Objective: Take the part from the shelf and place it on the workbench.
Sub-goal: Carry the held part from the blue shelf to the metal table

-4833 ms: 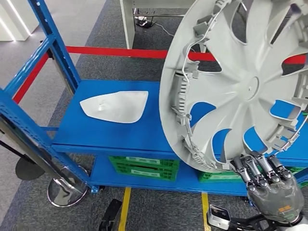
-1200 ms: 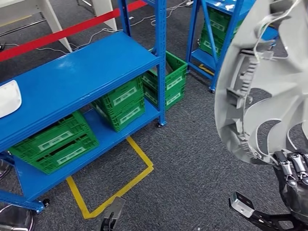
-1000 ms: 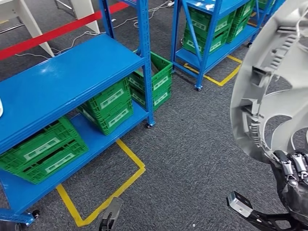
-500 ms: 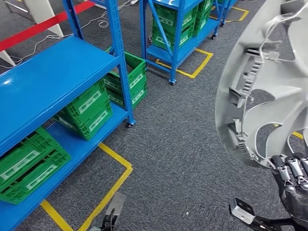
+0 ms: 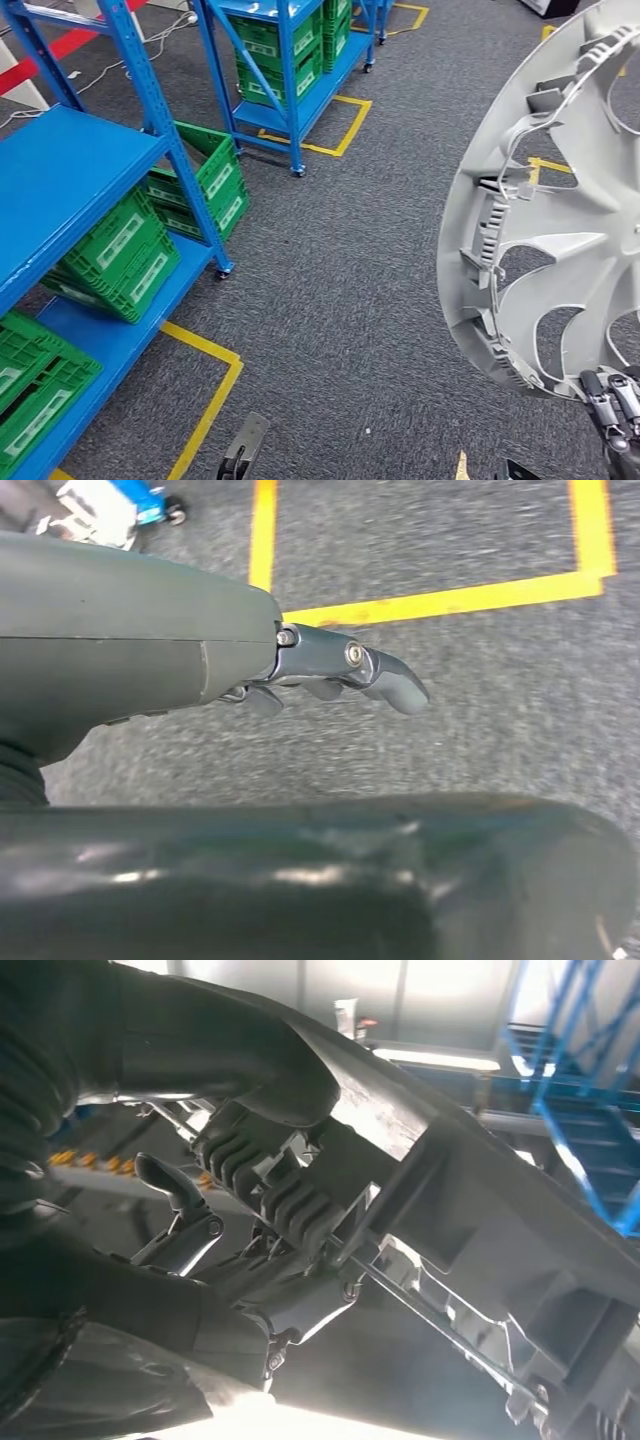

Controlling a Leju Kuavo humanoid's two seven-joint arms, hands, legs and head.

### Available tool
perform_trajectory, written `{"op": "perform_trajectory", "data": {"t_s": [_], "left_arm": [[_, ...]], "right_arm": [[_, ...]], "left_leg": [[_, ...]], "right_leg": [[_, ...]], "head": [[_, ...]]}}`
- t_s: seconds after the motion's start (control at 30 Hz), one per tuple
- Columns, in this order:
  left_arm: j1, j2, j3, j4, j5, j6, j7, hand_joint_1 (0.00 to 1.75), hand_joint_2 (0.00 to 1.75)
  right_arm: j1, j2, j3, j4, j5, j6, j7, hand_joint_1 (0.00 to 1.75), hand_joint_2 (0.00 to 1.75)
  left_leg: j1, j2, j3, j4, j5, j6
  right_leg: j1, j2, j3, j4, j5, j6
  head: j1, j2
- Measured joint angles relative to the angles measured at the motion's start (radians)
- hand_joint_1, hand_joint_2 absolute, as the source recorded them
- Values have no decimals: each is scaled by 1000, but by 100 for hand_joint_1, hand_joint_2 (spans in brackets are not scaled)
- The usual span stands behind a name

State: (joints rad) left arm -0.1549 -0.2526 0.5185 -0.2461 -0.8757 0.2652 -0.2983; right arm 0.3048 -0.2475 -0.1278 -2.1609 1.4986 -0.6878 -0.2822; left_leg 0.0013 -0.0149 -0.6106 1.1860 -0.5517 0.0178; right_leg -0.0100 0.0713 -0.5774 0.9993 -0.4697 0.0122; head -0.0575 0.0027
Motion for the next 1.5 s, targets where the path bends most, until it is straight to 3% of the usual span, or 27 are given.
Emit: {"op": "perform_trajectory", "data": {"t_s": [0.03, 0.1, 0.17, 0.2, 0.27, 0.33, 0.4, 0.43, 0.5, 0.53, 0.6, 0.63, 0.7, 0.77, 0.83, 0.87, 0.93, 1.0, 1.07, 1.13, 1.2, 1.27, 1.33, 1.4, 1.43, 1.47, 1.5], "left_arm": [[-1, 1, 0, 0, 3, 0, -2, 0, 0], [-4, 3, 0, 0, 7, 0, -7, 0, 0], [-8, 2, 0, 0, 10, -1, -10, 0, 0], [-10, 1, 0, 0, 11, -2, -10, 0, 0], [-15, -2, -1, 0, 11, -4, -12, 0, 0], [-16, -3, -1, 0, 11, -5, -14, 0, 0], [-14, -3, -1, 0, 12, -5, -14, 0, 0], [-14, -3, -1, 0, 12, -5, -14, 0, 0], [-16, -4, -1, 0, 12, -7, -14, 0, 0], [-18, -5, -1, 0, 13, -7, -15, 0, 0], [-21, -6, -1, 0, 15, -8, -14, 0, 0], [-21, -7, -1, 0, 15, -9, -14, 0, 0], [-23, -11, -2, 0, 16, -11, -14, 0, 0], [-26, -15, -5, 0, 16, -13, -14, 0, 0], [-26, -15, -7, 0, 16, -11, -15, 0, 0], [-24, -14, -7, 0, 17, -10, -14, 0, 0], [-21, -13, -7, 0, 18, -6, -14, 0, 0], [-22, -12, -8, 0, 19, -2, -10, 0, 0], [-21, -11, -8, 0, 20, 0, -4, 0, 0], [-18, -9, -8, 0, 20, 4, 4, 0, 0], [-14, -9, -9, 0, 20, 9, 11, 0, 0], [-14, -11, -9, 0, 20, 12, 13, 0, 0], [-12, -10, -10, 0, 19, 14, 14, 0, 0], [-5, -7, -9, 0, 20, 19, 17, 0, 0], [-2, -5, -9, 0, 22, 22, 18, 0, 0], [1, -3, -8, 0, 25, 24, 18, 0, 0], [1, -3, -8, 0, 31, 26, 16, 0, 0]], "right_arm": [[1, 1, -1, -1, 0, 0, 2, 175, 175], [0, 1, -2, -3, 0, 0, 9, 175, 175], [-1, 1, -2, -3, 0, 0, 16, 175, 175], [-1, 1, -2, -3, 0, 0, 18, 175, 175], [-4, 0, -1, -2, 0, 0, 21, 175, 175], [-8, 0, 1, -1, 0, 0, 22, 175, 175], [-8, 0, 3, 0, 0, 0, 23, 175, 175], [-8, 0, 3, 1, 0, 0, 23, 175, 175], [-8, 0, 4, 2, 0, 0, 23, 175, 175], [-10, 0, 4, 2, 0, 0, 23, 175, 175], [-14, 0, 4, 3, 0, 0, 25, 175, 175], [-16, 0, 4, 3, 0, 0, 26, 175, 175], [-18, -1, 4, 4, 0, 0, 30, 175, 175], [-23, -2, 4, 4, 0, 0, 32, 175, 175], [-32, -2, 4, 4, 0, 0, 36, 175, 175], [-35, -2, 4, 5, 0, 0, 39, 175, 175], [-39, -2, 6, 8, 0, 0, 47, 175, 175], [-42, -2, 8, 10, 0, 0, 55, 175, 175], [-45, -2, 11, 13, 0, 0, 63, 175, 175], [-49, -1, 13, 15, 0, 0, 67, 175, 175], [-50, -1, 15, 17, 0, 0, 67, 175, 175], [-50, -2, 15, 17, 0, 0, 67, 175, 175], [-54, -4, 16, 19, 0, 0, 68, 175, 175], [-58, -4, 18, 23, 0, 0, 73, 175, 175], [-57, -4, 20, 25, 0, 0, 78, 175, 175], [-57, -5, 22, 27, 0, 0, 83, 175, 175], [-57, -7, 24, 28, 0, 0, 89, 175, 175]], "left_leg": [[4, -25, 26, -62, 28, 2], [8, -62, 54, -134, 46, 4], [5, -54, 54, -144, 45, 11], [5, -42, 54, -147, 49, 17], [6, -17, 53, -155, 57, 29], [3, 11, 50, -156, 59, 34], [1, 41, 47, -156, 58, 34], [0, 55, 47, -156, 58, 34], [0, 80, 47, -156, 57, 32], [-2, 90, 48, -155, 55, 29], [-8, 108, 48, -152, 53, 21], [-9, 117, 48, -152, 52, 17], [-7, 126, 49, -151, 49, 6], [-4, 88, 37, -113, 19, -5], [-3, 36, -7, -1, -42, -8], [-3, 26, -36, 64, -69, -7], [-3, 21, -65, 124, -75, -3], [-2, 10, -33, 43, -8, 3], [3, -38, 18, -82, 48, 8], [5, -71, 39, -135, 56, 8], [3, -55, 40, -145, 58, 12], [5, -29, 42, -156, 65, 23], [5, 0, 43, -162, 68, 30], [4, 31, 42, -163, 67, 32], [3, 46, 41, -163, 66, 32], [3, 60, 42, -163, 65, 31], [3, 72, 43, -163, 63, 29]], "right_leg": [[1, 14, -3, 5, 0, 3], [-1, 38, -16, 14, 2, 13], [-6, 59, -29, 14, 9, 27], [-7, 50, -36, 16, 9, 33], [-5, -4, -64, 61, -20, 41], [-4, -55, -121, 182, -82, 46], [-7, -64, -164, 284, -118, 51], [-8, -66, -161, 287, -110, 53], [-9, -85, -98, 183, -56, 53], [-5, -110, -55, 112, -35, 52], [1, -141, -4, 22, -14, 42], [6, -142, 0, 12, -16, 36], [5, -120, -3, 10, -11, 24], [2, -99, -3, 3, -4, 11], [1, -77, -2, 1, 0, 3], [2, -65, -2, 1, 1, 1], [3, -37, -2, 3, 1, 0], [2, -7, -1, 6, 0, 1], [2, 20, -5, 13, -1, 4], [-3, 44, -16, 16, 3, 15], [-10, 67, -29, 14, 9, 30], [-7, 37, -50, 38, -7, 40], [-3, -30, -100, 137, -61, 46], [-5, -59, -156, 258, -110, 53], [-7, -64, -166, 282, -112, 55], [-9, -68, -157, 269, -97, 57], [-10, -76, -127, 218, -69, 57]], "head": [[0, 0], [2, 0], [2, 0], [2, 0], [7, 0], [11, 0], [11, 0], [11, 0], [11, 0], [12, 0], [10, 0], [10, 0], [9, 0], [8, 0], [6, 0], [5, 0], [5, 0], [5, 0], [6, 0], [6, 0], [6, 0], [10, 0], [14, 0], [16, 0], [17, 0], [18, 0], [18, 0]]}}
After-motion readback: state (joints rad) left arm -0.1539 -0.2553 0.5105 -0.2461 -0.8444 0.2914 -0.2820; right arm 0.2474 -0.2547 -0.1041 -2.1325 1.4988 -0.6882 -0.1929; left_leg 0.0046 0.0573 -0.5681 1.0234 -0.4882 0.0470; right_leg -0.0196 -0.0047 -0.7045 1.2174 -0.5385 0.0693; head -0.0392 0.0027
